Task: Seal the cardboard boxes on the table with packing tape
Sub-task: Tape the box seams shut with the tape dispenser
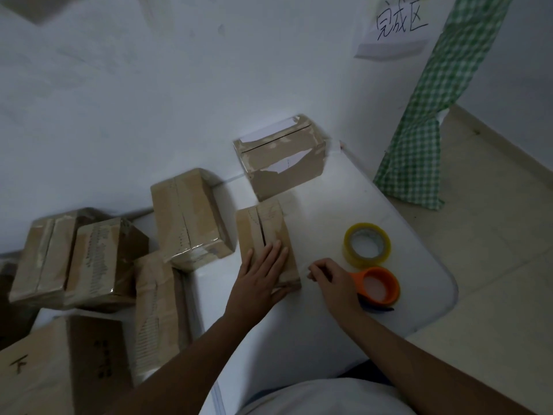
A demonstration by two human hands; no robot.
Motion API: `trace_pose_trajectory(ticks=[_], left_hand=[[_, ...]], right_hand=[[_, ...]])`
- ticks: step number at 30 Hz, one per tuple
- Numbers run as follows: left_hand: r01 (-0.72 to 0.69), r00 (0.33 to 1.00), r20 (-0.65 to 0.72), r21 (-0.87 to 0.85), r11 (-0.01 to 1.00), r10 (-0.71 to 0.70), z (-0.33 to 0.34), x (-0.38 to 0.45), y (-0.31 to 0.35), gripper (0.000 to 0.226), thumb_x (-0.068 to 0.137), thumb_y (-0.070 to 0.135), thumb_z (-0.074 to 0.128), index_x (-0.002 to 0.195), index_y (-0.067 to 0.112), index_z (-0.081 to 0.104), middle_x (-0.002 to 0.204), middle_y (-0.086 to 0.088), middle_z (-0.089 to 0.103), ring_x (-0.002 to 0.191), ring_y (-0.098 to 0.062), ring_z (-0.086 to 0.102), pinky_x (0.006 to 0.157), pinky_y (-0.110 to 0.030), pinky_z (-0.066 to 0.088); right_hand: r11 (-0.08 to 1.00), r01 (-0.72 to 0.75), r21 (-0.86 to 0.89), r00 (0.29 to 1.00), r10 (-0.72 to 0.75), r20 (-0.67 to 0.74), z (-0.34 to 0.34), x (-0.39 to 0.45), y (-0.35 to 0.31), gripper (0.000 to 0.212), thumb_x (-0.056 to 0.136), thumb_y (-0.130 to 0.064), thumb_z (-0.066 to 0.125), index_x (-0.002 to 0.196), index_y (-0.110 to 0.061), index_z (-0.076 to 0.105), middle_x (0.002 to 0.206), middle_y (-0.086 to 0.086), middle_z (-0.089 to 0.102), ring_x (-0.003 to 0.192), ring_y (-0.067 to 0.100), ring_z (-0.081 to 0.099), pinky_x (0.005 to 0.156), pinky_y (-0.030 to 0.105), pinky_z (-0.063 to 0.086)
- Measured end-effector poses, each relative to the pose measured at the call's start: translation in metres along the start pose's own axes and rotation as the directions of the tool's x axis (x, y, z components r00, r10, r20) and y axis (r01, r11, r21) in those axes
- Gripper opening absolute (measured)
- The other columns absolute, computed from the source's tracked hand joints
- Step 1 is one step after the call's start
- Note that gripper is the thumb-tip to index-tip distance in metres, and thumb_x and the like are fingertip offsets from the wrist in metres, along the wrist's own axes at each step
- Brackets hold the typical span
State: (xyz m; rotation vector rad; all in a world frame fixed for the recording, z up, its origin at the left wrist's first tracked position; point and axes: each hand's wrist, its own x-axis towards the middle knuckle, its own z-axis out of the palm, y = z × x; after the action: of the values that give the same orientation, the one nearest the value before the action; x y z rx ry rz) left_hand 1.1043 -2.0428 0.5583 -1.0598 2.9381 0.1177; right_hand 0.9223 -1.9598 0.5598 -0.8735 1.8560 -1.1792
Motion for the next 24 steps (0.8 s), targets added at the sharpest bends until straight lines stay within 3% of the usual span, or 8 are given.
trace_pose_trajectory(ticks=[3, 6, 9, 14, 17, 19, 22, 24], left_hand=[[-0.004, 1.000, 0.018, 0.007, 1.000, 0.004, -0.004, 0.004, 0.002, 0.074, 0.096, 0.057, 0.031, 0.156, 0.015, 0.022, 0.163, -0.005, 0.019, 0.150, -0.024, 0.018, 0.120, -0.051, 0.022], [0.000, 0.999, 0.044, 0.026, 1.000, -0.001, -0.005, 0.008, 0.004, 0.073, 0.096, 0.056, 0.028, 0.156, 0.015, 0.021, 0.163, -0.006, 0.019, 0.150, -0.024, 0.018, 0.119, -0.052, 0.023], [-0.003, 0.999, 0.043, 0.029, 1.000, 0.002, -0.003, 0.008, 0.003, 0.073, 0.096, 0.055, 0.029, 0.156, 0.016, 0.020, 0.163, -0.005, 0.017, 0.151, -0.024, 0.017, 0.119, -0.051, 0.022], [-0.012, 1.000, 0.026, 0.035, 0.999, 0.011, 0.002, 0.009, 0.002, 0.075, 0.095, 0.052, 0.046, 0.156, 0.015, 0.022, 0.163, -0.007, 0.019, 0.150, -0.024, 0.018, 0.118, -0.053, 0.024], [-0.015, 1.000, 0.003, 0.037, 0.999, 0.015, 0.003, 0.008, 0.001, 0.076, 0.094, 0.052, 0.048, 0.156, 0.015, 0.024, 0.163, -0.007, 0.020, 0.150, -0.024, 0.020, 0.118, -0.053, 0.024], [-0.021, 1.000, -0.012, 0.037, 0.999, 0.021, 0.003, 0.009, 0.001, 0.075, 0.094, 0.052, 0.048, 0.156, 0.015, 0.026, 0.163, -0.007, 0.022, 0.150, -0.024, 0.021, 0.118, -0.052, 0.024], [-0.028, 0.999, -0.017, 0.042, 0.999, 0.029, 0.003, 0.009, -0.001, 0.076, 0.094, 0.053, 0.047, 0.156, 0.015, 0.024, 0.163, -0.006, 0.020, 0.150, -0.024, 0.019, 0.119, -0.052, 0.023], [-0.026, 0.999, -0.018, 0.035, 0.999, 0.026, 0.004, 0.007, -0.001, 0.074, 0.095, 0.054, 0.041, 0.156, 0.016, 0.023, 0.164, -0.006, 0.019, 0.151, -0.023, 0.018, 0.119, -0.051, 0.022]], right_hand=[[0.999, 0.010, -0.044, 1.000, -0.010, -0.013, 0.004, 0.005, -0.001, 0.011, 0.097, -0.013, 0.055, 0.091, -0.010, 0.063, 0.079, -0.005, 0.066, 0.076, 0.000, 0.062, 0.070, 0.022, 0.048], [0.996, 0.023, -0.085, 1.000, -0.024, -0.007, 0.010, 0.011, -0.002, 0.012, 0.099, -0.013, 0.052, 0.092, -0.008, 0.062, 0.083, 0.001, 0.065, 0.079, 0.010, 0.062, 0.072, 0.028, 0.047], [0.987, 0.090, -0.129, 0.996, -0.089, 0.015, 0.020, 0.014, -0.002, 0.012, 0.099, -0.011, 0.051, 0.091, -0.008, 0.060, 0.084, 0.004, 0.063, 0.079, 0.017, 0.060, 0.069, 0.030, 0.046], [0.965, 0.147, -0.219, 0.989, -0.140, 0.046, 0.032, 0.016, 0.003, 0.009, 0.100, -0.012, 0.048, 0.092, -0.013, 0.050, 0.084, 0.002, 0.054, 0.073, 0.017, 0.051, 0.062, 0.018, 0.037], [0.965, 0.064, -0.254, 0.997, -0.055, 0.046, 0.034, 0.025, 0.006, 0.011, 0.100, -0.016, 0.048, 0.105, -0.006, 0.050, 0.102, 0.009, 0.051, 0.083, 0.020, 0.052, 0.073, 0.028, 0.044], [0.952, 0.049, -0.304, 0.992, -0.011, 0.127, 0.033, 0.029, 0.004, 0.017, 0.102, -0.019, 0.044, 0.110, -0.005, 0.050, 0.110, 0.012, 0.049, 0.088, 0.022, 0.052, 0.081, 0.037, 0.046], [0.940, 0.030, -0.339, 0.974, 0.049, 0.222, 0.028, 0.029, 0.002, 0.025, 0.102, -0.013, 0.040, 0.126, -0.009, 0.048, 0.126, 0.011, 0.045, 0.105, 0.021, 0.053, 0.090, 0.028, 0.044], [0.967, -0.017, -0.255, 0.977, 0.070, 0.202, 0.024, 0.021, 0.001, 0.036, 0.103, -0.011, 0.037, 0.138, -0.010, 0.043, 0.138, 0.005, 0.045, 0.119, 0.018, 0.052, 0.094, 0.019, 0.040]])
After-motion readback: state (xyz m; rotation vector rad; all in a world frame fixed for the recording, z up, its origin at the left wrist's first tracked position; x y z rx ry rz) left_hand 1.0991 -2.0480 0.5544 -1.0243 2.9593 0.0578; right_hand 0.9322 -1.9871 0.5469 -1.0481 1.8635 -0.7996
